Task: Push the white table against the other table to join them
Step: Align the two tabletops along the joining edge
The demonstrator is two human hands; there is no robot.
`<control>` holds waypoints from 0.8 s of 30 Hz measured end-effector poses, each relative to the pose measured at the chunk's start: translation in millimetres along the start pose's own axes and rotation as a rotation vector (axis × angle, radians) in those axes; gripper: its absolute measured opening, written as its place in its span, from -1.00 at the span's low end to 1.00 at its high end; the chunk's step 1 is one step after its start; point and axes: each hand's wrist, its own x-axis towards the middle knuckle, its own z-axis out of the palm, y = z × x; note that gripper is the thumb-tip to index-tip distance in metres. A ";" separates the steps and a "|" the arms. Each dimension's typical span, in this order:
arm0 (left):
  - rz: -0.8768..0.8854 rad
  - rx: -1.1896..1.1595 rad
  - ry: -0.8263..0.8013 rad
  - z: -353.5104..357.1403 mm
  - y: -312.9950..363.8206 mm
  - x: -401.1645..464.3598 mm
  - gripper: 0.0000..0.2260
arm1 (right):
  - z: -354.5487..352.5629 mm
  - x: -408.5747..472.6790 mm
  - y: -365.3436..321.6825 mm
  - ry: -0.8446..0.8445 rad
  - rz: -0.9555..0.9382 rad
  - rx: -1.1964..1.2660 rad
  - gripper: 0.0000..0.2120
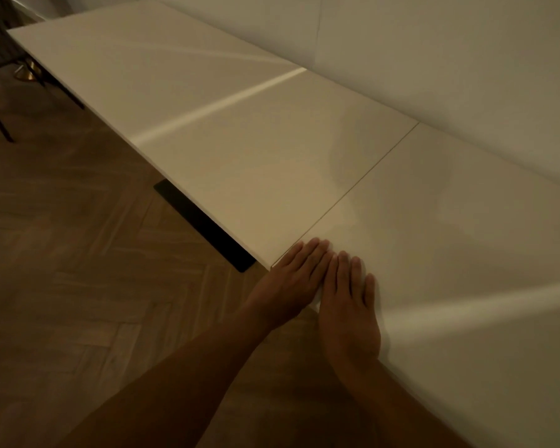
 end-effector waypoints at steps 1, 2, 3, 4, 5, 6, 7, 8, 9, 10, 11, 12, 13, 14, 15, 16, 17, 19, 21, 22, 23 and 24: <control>-0.006 -0.004 0.021 0.2 1.0 0.8 -0.48 | -0.7 0.8 0.2 -0.017 0.003 -0.006 -0.37; -0.014 -0.014 0.040 -0.2 2.0 1.3 -0.49 | -1.7 0.7 0.1 -0.034 0.002 -0.008 -0.39; -0.020 -0.020 0.047 -1.0 3.2 1.2 -0.49 | -3.4 0.0 -0.2 -0.051 -0.001 -0.011 -0.40; -0.022 -0.015 0.050 -1.9 3.8 0.9 -0.48 | -4.5 -0.5 -0.9 -0.056 -0.004 -0.013 -0.40; -0.017 -0.002 0.051 -3.0 3.6 0.8 -0.47 | -5.9 -0.8 -1.6 -0.048 -0.002 -0.014 -0.41; -0.010 0.007 0.048 -3.6 3.7 1.3 -0.47 | -7.8 -1.1 -2.0 -0.032 0.006 -0.012 -0.41; -0.008 0.010 0.043 -3.3 3.8 0.8 -0.46 | -8.9 -1.9 -3.3 -0.013 0.016 -0.014 -0.42; -0.007 0.011 0.041 -2.5 3.2 0.4 -0.47 | -9.4 -2.0 -4.7 0.008 0.022 -0.024 -0.43; -0.007 0.008 0.039 -1.9 2.2 -0.1 -0.47 | -9.4 -1.9 -5.8 0.024 0.021 -0.041 -0.44; -0.004 0.005 0.036 -1.4 1.1 -0.6 -0.47 | -8.5 -2.3 -6.7 0.035 0.022 -0.055 -0.46; 0.000 0.009 0.038 -0.9 -0.3 0.1 -0.48 | -7.4 -1.3 -7.2 0.047 0.024 -0.072 -0.46; 0.004 0.014 0.043 -0.2 -0.9 0.4 -0.49 | -5.9 -0.4 -7.3 0.056 0.025 -0.085 -0.46; 0.009 0.018 0.046 0.6 -1.0 0.5 -0.50 | -4.7 0.1 -7.1 0.052 0.027 -0.089 -0.46; 0.008 0.022 0.044 0.3 -0.9 0.1 -0.52 | -3.4 -0.2 -6.8 0.043 0.025 -0.090 -0.46; 0.005 0.028 0.041 -0.5 -0.5 -0.4 -0.52 | -2.7 -0.5 -6.4 0.041 0.024 -0.097 -0.46; 0.004 0.036 0.037 -1.0 -0.2 0.0 -0.52 | -3.1 -0.1 -5.8 0.042 0.031 -0.103 -0.46; 0.006 0.042 0.034 -1.6 -0.3 0.5 -0.52 | -3.4 0.3 -6.1 0.036 0.043 -0.097 -0.45; 0.004 0.022 0.034 -3.4 0.8 0.9 -0.54 | -3.9 1.0 -5.9 0.014 0.068 -0.080 -0.45; -0.039 -0.060 0.036 -6.2 4.4 -0.9 -0.52 | -1.4 0.4 -5.7 -0.003 0.053 -0.085 -0.44; -0.067 -0.122 -0.005 -9.3 6.5 -1.4 -0.46 | -1.1 -0.1 -5.3 -0.022 0.041 -0.087 -0.39; -0.084 -0.184 -0.066 -13.2 8.2 -1.8 -0.37 | -2.0 -0.5 -5.4 -0.039 0.031 -0.085 -0.31; -0.087 -0.243 -0.134 -16.7 8.4 -1.6 -0.30 | -4.2 -1.1 -5.6 -0.055 0.028 -0.086 -0.24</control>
